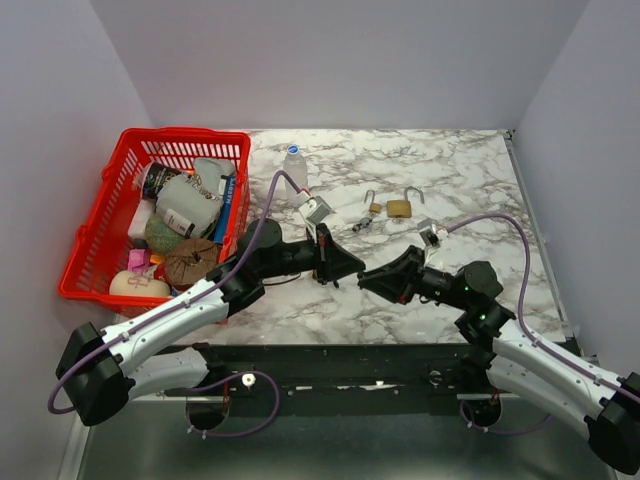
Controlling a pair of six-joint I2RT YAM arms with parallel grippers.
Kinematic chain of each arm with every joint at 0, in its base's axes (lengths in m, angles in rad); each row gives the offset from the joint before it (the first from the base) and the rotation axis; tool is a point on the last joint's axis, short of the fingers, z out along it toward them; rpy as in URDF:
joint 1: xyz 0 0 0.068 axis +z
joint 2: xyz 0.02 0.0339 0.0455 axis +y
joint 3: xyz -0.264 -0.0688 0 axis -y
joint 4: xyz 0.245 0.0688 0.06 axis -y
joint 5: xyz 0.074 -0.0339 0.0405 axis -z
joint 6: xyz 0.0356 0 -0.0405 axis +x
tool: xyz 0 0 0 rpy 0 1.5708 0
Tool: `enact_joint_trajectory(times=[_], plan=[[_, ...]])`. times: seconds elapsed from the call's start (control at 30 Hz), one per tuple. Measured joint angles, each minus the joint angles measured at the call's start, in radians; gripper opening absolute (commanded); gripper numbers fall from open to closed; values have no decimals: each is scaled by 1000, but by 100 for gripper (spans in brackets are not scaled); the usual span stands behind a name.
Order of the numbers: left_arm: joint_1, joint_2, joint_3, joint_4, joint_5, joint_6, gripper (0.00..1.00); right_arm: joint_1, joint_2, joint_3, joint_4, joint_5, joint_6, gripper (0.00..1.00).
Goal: Unlock with the key
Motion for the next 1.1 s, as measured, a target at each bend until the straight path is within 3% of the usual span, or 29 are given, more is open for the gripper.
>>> enact_joint_trajectory(times=[0.23, 0.37, 0.47, 0.73, 1.1], plan=[[-6, 0, 31, -92, -8, 67, 0, 6, -66, -52, 3, 64, -1, 1], [-6, 0, 38, -112, -13, 77, 0, 6, -78, -52, -29, 87, -8, 40], [-6, 0, 38, -125, -13, 77, 0, 6, -77, -52, -43, 85, -18, 54], [0, 0, 38, -122, -12, 72, 0, 5, -71, -52, -32, 40, -26, 63], [0, 0, 38, -122, -6, 69, 0, 5, 19, -51, 87, 0, 11, 55]])
